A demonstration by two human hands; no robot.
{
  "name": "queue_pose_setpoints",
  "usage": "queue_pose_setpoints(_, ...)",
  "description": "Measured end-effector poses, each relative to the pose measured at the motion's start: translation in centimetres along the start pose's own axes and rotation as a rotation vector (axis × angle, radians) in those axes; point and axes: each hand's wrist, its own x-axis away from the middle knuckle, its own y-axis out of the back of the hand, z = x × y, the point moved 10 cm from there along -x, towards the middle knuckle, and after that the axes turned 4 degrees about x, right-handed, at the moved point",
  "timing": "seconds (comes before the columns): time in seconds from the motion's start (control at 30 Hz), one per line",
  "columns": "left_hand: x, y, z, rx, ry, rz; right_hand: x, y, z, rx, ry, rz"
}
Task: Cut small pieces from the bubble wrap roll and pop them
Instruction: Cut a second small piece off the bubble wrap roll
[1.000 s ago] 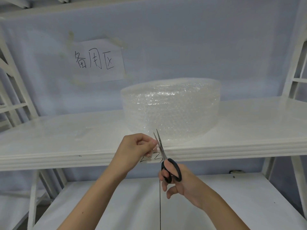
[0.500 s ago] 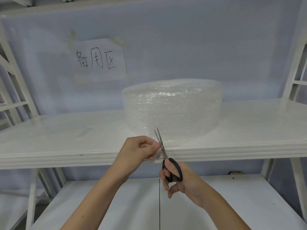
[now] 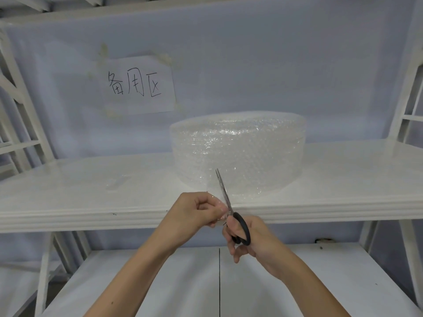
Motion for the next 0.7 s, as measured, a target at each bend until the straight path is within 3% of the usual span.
queue_pose_setpoints(0.17,0.3,0.4,-0.4,0.012,-0.028,0.015,0.1,0.1,-0.2,-0.006,0.011,-0.027)
queue_pose_setpoints(0.43,-0.2,2.8,-0.8,0.152,0.010,-0.176,0.0,0.1,-0.5,0.008,-0.008,-0.051)
queue_pose_setpoints(0.7,-1.1,1.3,-1.9,0.128,-0.049,-0.114,0.0,0.0,-0.1,0.007,-0.014,-0.037)
